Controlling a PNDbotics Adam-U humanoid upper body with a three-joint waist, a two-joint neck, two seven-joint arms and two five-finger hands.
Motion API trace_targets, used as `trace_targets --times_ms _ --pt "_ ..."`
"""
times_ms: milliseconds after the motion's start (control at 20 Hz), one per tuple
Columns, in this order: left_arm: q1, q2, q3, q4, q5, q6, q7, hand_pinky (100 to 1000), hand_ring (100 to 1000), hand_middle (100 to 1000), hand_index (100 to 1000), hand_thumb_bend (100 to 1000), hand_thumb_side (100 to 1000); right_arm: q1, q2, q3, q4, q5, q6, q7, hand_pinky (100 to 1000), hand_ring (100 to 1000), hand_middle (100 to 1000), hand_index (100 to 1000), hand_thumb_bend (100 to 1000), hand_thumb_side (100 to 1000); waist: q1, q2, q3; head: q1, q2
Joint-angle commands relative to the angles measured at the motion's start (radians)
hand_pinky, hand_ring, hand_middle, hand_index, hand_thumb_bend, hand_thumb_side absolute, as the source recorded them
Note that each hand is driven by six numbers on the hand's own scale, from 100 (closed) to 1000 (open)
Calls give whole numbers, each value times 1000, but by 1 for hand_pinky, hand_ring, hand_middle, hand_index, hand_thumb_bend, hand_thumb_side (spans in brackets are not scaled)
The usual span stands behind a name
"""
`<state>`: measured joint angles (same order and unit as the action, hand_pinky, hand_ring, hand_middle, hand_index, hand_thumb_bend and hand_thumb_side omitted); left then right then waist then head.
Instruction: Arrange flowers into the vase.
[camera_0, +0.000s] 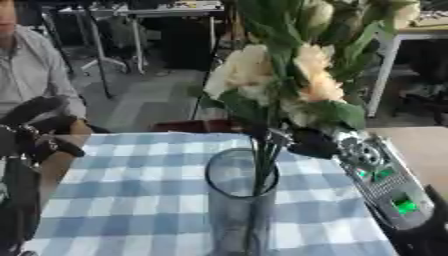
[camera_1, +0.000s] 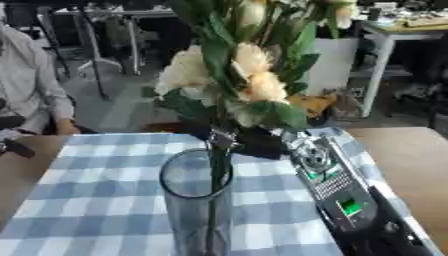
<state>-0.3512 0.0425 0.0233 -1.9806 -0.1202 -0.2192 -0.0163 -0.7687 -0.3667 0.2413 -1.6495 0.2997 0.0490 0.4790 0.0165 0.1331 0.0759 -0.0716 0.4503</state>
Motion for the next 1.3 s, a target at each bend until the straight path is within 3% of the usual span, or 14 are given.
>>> trace_targets --times_ms 50,500,1300 --pt "-7 3 4 -19 1 2 0 477 734 772 854 100 1000 -15 -25 -6 -28 19 -10 16 949 1000 631 914 686 912 1 -11 0 2 -10" --pt "-6 4 4 -19 2 2 -2 474 734 772 854 100 1000 -16 -34 -5 -36 56 -28 85 961 1000 665 944 806 756 0 -11 -1 5 -12" --pt "-6 4 3 -19 2 5 -6 473 736 773 855 100 1000 -7 -56 -29 -65 23 -18 99 983 1000 684 954 818 777 0 -9 -4 16 -12"
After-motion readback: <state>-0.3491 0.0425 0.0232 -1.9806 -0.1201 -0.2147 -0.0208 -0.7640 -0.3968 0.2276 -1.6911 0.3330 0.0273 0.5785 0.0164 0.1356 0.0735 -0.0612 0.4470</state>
